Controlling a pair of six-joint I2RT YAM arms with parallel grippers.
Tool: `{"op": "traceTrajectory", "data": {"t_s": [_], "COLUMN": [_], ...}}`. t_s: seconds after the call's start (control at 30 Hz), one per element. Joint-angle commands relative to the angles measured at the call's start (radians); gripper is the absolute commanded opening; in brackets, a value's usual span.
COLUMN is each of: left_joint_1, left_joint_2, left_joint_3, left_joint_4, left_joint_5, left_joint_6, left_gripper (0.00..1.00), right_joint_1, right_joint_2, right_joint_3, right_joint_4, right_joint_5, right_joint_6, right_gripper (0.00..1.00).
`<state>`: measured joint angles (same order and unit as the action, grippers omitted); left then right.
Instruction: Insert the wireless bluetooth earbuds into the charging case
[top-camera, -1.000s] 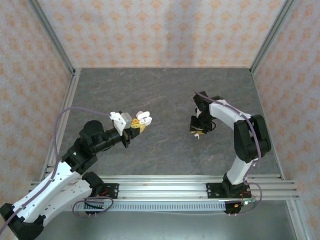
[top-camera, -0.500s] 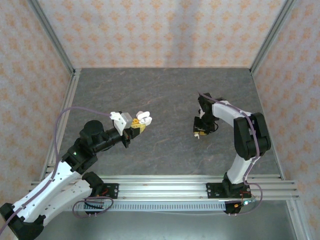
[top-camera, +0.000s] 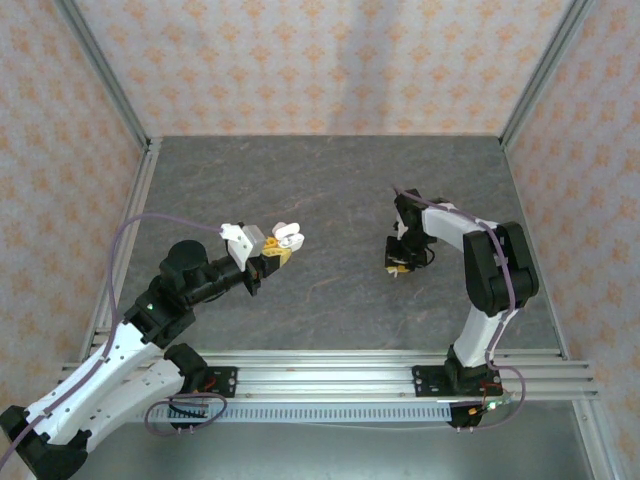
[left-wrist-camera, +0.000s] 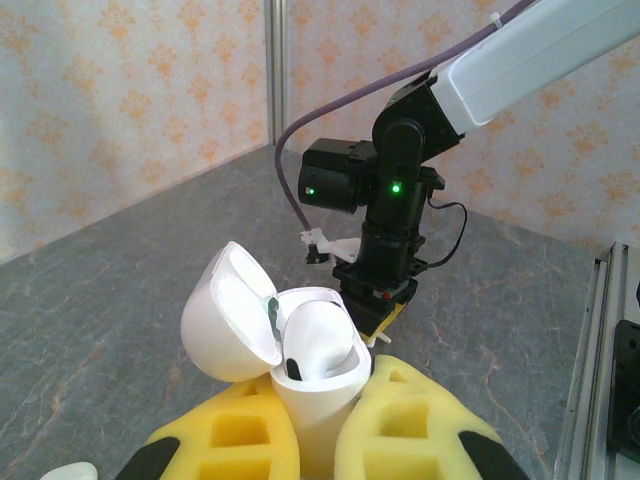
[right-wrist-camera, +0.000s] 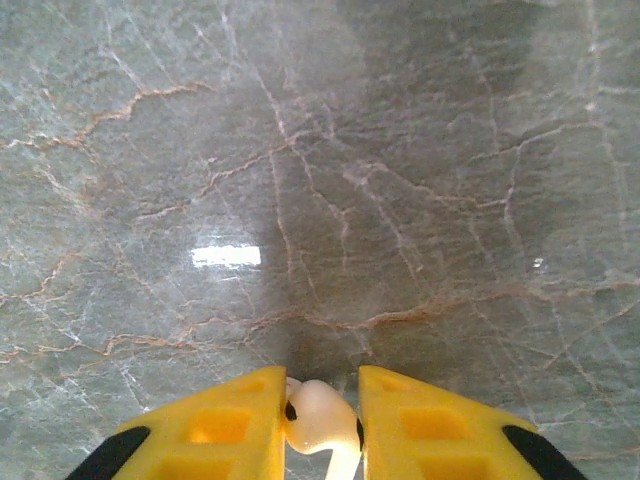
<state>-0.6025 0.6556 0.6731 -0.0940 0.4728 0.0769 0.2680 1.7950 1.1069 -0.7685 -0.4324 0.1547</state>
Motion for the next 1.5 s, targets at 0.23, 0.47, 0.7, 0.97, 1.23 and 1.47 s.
{"op": "traceTrajectory", "data": {"t_s": [0.23,0.47,0.7,0.97,1.23,1.47], "left_joint_1": [-0.003,-0.003,-0.003,-0.007,-0.011,-0.015], "left_joint_2": [0.007,0.016,0.057,0.106,0.116,0.119], "left_joint_3": [0.042,0.051,0.083,0.133,0.163,0.186], "left_joint_4": [0.041,0.053,0.09,0.126,0.16,0.186], "left_joint_5": [0.021,0.031,0.056,0.105,0.146,0.181], "left_joint_6": [-0.005,-0.008,-0.02,-0.05,-0.1,-0.155], "left_gripper": [0.0,0.0,0.0,0.0,0.0,0.0], "right_joint_1": [0.0,0.029,0.18,0.38,0.526,0.621], "right_joint_2": [-0.113,-0.3,-0.619,-0.851,-0.818,-0.755], "right_joint_3": [-0.048,-0.048,-0.006,0.011,0.116,0.174], "right_joint_4": [0.01,0.024,0.122,0.348,0.518,0.634], "right_joint_5": [-0.027,0.045,0.234,0.341,0.24,0.156], "right_joint_6": [0.009,0.059,0.056,-0.017,-0.071,-0.137], "right_gripper": [0.1,0.04,0.02,0.02,0.01,0.01]}}
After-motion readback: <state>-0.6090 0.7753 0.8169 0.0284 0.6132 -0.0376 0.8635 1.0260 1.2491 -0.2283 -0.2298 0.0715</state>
